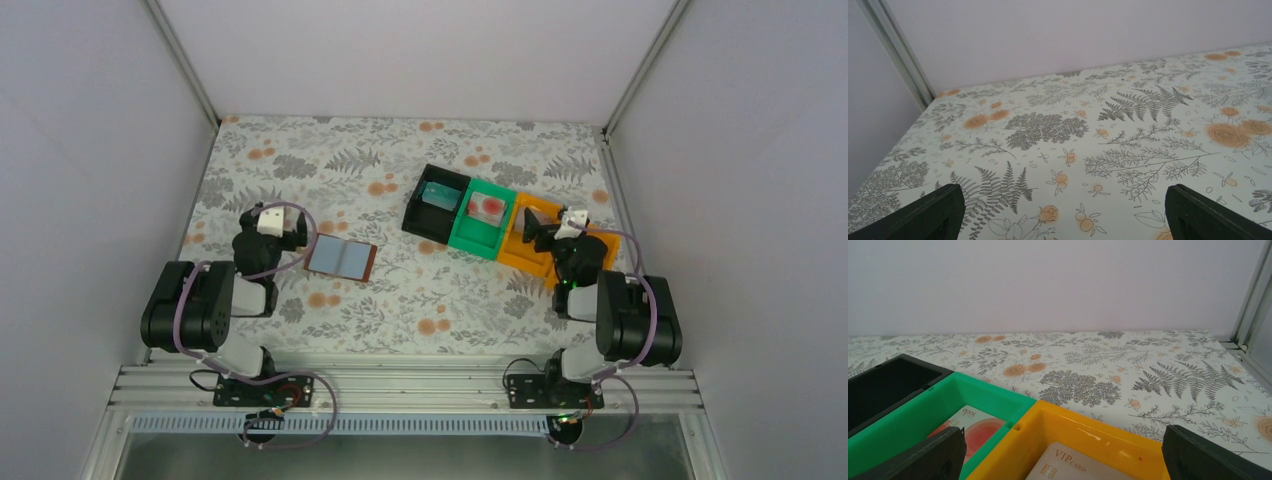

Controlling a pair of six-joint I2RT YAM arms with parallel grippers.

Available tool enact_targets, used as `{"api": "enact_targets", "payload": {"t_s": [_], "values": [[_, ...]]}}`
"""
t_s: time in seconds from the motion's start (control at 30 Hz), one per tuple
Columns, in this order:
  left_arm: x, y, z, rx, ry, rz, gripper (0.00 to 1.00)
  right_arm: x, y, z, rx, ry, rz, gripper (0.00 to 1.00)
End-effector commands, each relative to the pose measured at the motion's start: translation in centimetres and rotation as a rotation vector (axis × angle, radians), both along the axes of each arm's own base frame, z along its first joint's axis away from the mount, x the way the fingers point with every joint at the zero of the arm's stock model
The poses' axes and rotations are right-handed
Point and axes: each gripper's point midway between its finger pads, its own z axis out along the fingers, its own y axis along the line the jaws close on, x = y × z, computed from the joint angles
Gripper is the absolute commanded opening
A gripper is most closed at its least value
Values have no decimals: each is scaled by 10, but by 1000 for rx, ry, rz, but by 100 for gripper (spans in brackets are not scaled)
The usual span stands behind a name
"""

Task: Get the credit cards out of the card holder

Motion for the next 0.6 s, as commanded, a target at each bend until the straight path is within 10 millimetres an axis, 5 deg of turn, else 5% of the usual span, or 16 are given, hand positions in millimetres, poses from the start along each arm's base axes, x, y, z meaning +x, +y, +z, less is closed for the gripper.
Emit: {"api": "enact_targets", "payload": {"t_s": [0.0, 0.57], "values": [[6, 3, 20, 9, -76, 12, 100, 7, -2, 11, -35, -39, -14, 99], [6, 4, 21, 7, -76, 12, 100, 7, -1, 10, -35, -38, -13, 99]]}}
